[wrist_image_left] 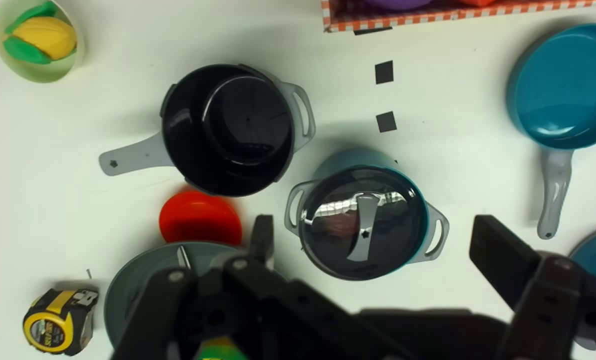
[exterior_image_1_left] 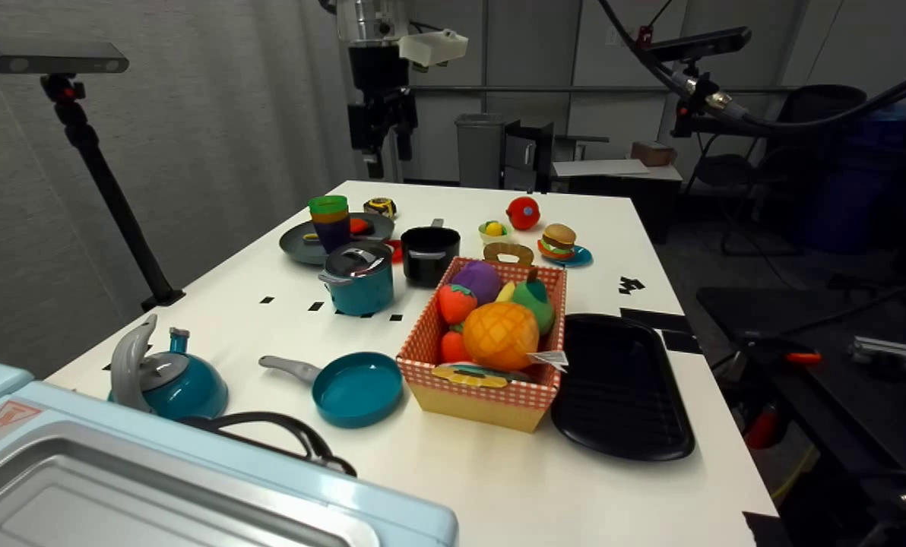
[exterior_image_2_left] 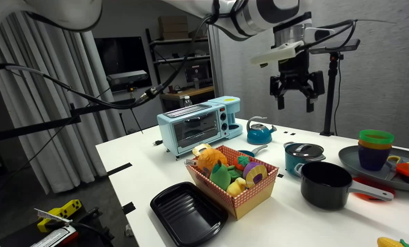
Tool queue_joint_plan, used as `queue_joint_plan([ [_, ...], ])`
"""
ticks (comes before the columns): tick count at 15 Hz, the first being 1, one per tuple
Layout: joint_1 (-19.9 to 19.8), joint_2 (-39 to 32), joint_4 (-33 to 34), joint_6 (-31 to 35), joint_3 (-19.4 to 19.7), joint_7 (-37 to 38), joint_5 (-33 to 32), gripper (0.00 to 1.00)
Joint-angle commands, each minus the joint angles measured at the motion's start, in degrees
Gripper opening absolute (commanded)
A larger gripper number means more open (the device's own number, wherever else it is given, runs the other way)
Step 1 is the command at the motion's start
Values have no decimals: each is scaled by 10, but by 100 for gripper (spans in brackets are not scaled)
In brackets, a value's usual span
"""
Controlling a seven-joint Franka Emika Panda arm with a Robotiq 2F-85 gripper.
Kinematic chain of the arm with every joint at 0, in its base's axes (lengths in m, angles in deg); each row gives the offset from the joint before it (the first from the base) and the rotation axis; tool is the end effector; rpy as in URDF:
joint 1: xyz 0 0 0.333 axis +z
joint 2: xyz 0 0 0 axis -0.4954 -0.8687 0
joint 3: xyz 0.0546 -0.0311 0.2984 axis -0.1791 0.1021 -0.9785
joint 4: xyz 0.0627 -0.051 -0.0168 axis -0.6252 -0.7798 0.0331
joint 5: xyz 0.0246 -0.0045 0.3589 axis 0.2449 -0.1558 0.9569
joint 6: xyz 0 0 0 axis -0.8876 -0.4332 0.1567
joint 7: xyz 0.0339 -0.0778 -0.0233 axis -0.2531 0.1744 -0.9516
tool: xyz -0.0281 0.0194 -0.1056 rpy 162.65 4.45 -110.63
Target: Pick up the lid from the black pot and put it on the blue pot.
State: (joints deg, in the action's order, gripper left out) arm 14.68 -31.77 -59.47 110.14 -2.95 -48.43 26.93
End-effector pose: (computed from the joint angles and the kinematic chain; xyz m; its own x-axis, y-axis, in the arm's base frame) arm 0.6777 -0.2376 0.3581 0.9609 -0.2766 0.0128 -0.2768 -0.9589 0.0629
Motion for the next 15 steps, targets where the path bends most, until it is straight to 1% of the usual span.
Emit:
queue_joint_plan([
  [1, -22, 123, -137, 8, -2, -76, 1, 100],
  [6, -48, 249, -256, -8, 12, -173, -5, 100],
  [7, -38, 172, -168, -7, 14, -132, 1, 100],
  [10, -43, 225, -222, -10, 21, -161, 2, 100],
  [15, -41, 233, -240, -10, 20, -163, 2, 100],
])
